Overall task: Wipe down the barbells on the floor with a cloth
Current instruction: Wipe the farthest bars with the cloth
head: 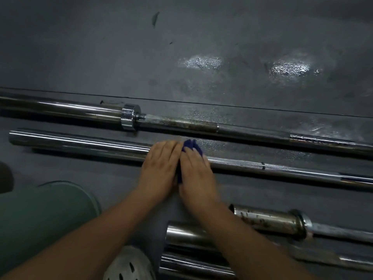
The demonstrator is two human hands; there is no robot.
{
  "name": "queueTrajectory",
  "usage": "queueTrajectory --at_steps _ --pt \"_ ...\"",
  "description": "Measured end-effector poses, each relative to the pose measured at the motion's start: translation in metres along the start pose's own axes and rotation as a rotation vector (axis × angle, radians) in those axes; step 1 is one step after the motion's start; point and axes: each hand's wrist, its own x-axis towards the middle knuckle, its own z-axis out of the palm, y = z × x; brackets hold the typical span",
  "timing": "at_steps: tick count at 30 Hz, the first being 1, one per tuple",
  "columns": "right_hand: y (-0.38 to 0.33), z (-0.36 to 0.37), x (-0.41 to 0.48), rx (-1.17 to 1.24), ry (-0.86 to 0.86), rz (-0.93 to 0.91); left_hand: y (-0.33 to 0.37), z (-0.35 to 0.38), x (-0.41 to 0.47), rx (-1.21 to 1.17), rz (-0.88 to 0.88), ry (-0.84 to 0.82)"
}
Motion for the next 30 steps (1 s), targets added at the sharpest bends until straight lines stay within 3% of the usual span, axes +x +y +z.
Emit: queueTrajectory --at_steps 3,7,10,12,15,17,19,23,28,30 --pt "0.036 -0.025 -0.006 -0.11 0.002 0.029 -0.001 -0.002 -0.005 -0.007 0.011 -0.058" --pt "0.119 -0.069 -0.046 -0.231 0.046 0.331 -0.003 -0.008 0.0 -0.019 0.014 -0.088" --pt "0.106 -0.066 -0.038 -0.215 0.124 0.509 0.0 -0.011 0.006 -0.025 -0.009 -0.113" --pt "0.06 -0.049 -0.008 -0.127 0.138 0.396 0.004 -0.014 0.007 -0.029 -0.034 -0.153" --pt "-0.001 -0.028 0.014 -0.039 -0.069 0.186 0.006 -0.02 0.003 -0.04 -0.041 -0.174" --pt "0.005 -0.036 0.009 -0.06 -0.139 0.138 0.006 -0.025 -0.005 -0.051 -0.023 -0.172" --pt "0.043 -0.054 -0.012 -0.123 -0.157 0.207 0.008 -0.031 -0.016 -0.052 -0.015 -0.162" --pt "0.081 -0.076 -0.039 -0.194 -0.112 0.553 0.019 -0.033 -0.021 -0.051 -0.054 -0.176" --pt "0.006 -0.033 -0.022 -0.092 -0.199 0.145 0.032 -0.026 -0.025 -0.019 -0.031 -0.285" --pt "0.023 -0.04 -0.027 -0.058 -0.183 0.153 0.03 -0.029 -0.033 -0.007 -0.006 -0.294"
